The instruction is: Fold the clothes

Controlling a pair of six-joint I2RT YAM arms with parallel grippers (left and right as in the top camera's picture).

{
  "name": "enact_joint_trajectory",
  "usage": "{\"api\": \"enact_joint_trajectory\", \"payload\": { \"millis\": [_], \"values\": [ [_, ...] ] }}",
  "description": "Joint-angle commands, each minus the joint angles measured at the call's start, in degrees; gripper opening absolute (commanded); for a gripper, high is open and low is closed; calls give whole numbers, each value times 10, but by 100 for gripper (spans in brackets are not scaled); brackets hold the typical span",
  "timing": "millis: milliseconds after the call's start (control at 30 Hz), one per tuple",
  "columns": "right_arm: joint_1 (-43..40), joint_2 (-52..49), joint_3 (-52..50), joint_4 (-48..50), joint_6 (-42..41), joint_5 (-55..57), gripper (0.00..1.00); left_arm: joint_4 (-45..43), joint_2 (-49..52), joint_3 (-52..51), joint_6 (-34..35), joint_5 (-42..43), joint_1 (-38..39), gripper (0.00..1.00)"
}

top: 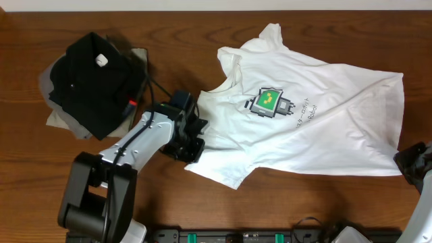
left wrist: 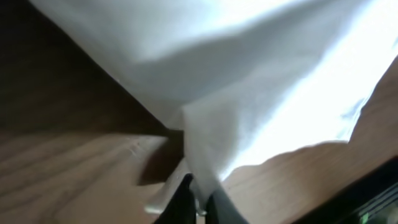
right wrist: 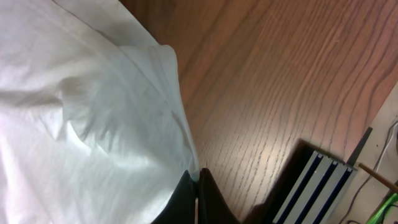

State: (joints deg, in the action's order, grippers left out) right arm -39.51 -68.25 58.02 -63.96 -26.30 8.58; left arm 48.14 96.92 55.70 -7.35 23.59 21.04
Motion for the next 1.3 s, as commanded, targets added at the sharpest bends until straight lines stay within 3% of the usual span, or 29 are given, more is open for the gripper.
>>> {"api": "enact_joint_trajectory", "payload": {
  "millis": [0,100,167,367,567,667,733,767,867,967,1100,1267],
  "values": [
    [-6,-3,-1,1,2,4,1,48,-7,0,37,-13,5,6],
    [-6,-3,-1,0,3,13,1,126,-10,0,171,-74,-19,6],
    [-6,-3,-2,-1,2,26,1,174,-14,0,214,-96,-52,6],
    [-6,-4,-24,-1,2,39,4,208,-37,0,216,-94,-140,6],
    [-6,-4,-28,-1,2,38,9,217,-42,0,201,-93,-144,6],
    [-6,-4,-28,7,2,37,23,228,-43,1,194,-93,-144,17],
    [-6,-4,-28,21,2,17,29,235,-44,5,191,-93,-144,33],
    [-6,-4,-28,32,3,-6,31,237,-47,7,189,-93,-144,36],
    [-6,-4,-28,70,16,-82,32,242,-60,16,186,-94,-144,49],
    [-5,-17,-28,109,15,-123,33,240,-80,24,186,-101,-144,51],
    [-1,-72,-28,167,10,-154,20,221,-109,45,174,-112,-144,50],
    [21,-184,-28,290,7,-201,15,130,-137,55,144,-101,-144,19]
  ]
}}
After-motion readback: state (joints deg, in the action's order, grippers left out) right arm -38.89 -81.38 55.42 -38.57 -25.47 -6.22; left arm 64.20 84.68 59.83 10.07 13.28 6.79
